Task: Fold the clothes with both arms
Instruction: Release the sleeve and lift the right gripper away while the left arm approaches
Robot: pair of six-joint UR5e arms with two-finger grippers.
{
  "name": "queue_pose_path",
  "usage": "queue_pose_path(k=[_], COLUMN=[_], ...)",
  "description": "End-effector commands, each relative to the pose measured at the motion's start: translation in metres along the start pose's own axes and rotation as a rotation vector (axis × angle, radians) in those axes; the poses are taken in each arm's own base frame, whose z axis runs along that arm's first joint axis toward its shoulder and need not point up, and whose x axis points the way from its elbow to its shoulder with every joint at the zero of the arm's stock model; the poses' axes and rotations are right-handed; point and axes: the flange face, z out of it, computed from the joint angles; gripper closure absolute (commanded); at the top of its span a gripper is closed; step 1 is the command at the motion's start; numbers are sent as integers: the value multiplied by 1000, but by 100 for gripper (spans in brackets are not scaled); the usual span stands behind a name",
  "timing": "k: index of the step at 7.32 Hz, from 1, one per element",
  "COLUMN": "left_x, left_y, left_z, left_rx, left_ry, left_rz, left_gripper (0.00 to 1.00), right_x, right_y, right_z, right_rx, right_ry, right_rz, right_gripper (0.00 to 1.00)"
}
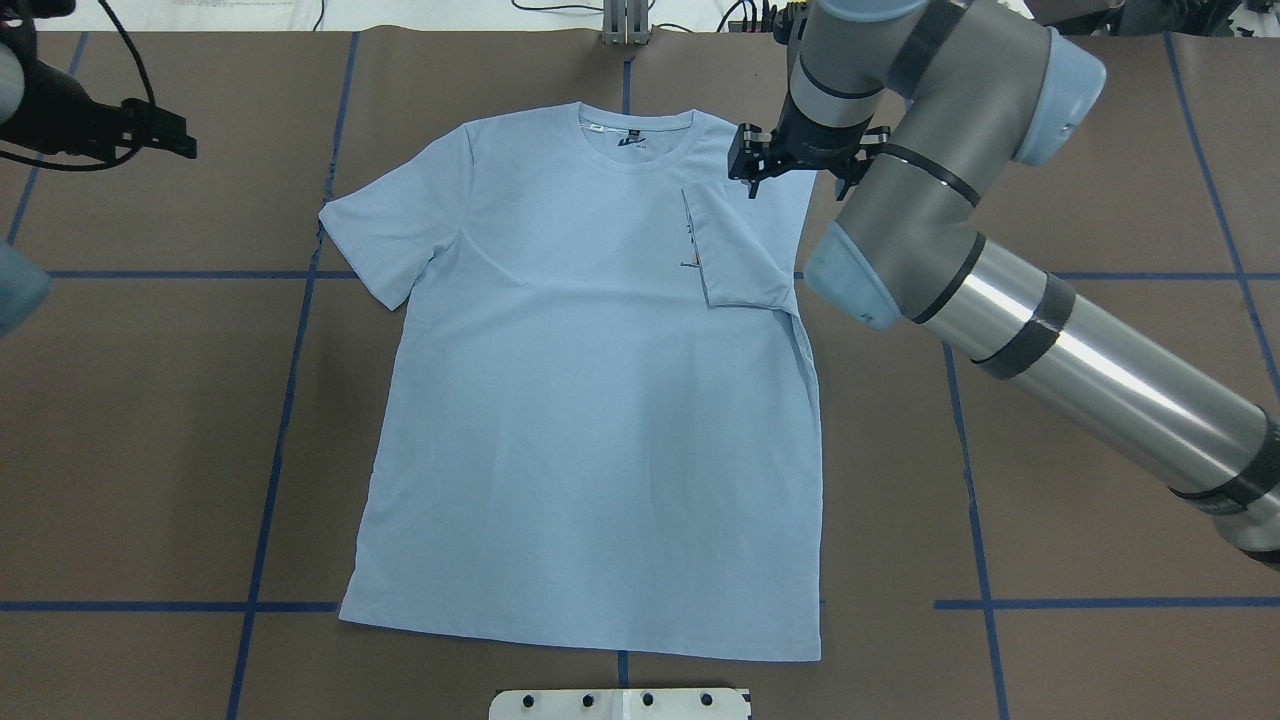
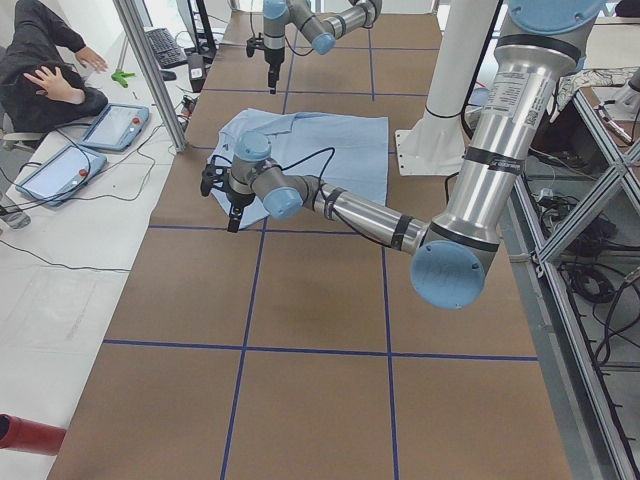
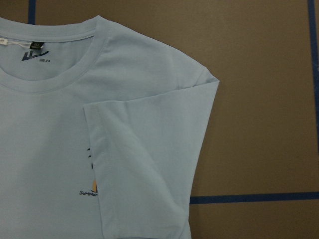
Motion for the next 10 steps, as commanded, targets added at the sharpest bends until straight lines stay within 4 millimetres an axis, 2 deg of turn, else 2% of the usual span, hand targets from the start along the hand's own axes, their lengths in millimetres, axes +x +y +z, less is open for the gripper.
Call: queue_pose_path(k=[1, 2, 3, 4, 5, 7, 9, 10], left_x=[44, 61, 63, 63, 78, 94, 99, 99], left_y=[-1, -3, 7, 11, 21, 35, 32, 33], left_z=[64, 94, 121, 131, 141, 152, 163, 166], left_rx=[8, 36, 46, 47, 27, 45, 41, 38], left_ry=[-74, -91, -56, -46, -40, -53, -66, -69], left_rz=[-1, 15, -34, -37, -19, 4, 6, 4], left_gripper=[0, 0, 0, 0, 0, 0, 1, 6], right_x=[56, 79, 90, 93, 95, 96, 96, 95], right_y=[3, 11, 21, 22, 21, 21, 21, 20], right_z=[-38, -37, -37, -33, -30, -28, -27, -26], right_rx=[-26, -45, -34, -28, -33, -32, -32, -34], right_ry=[42, 22, 10, 9, 14, 18, 21, 22], right_rz=[-98, -92, -102, -105, -98, -93, -90, -89], right_gripper=[0, 0, 0, 0, 0, 0, 0, 0])
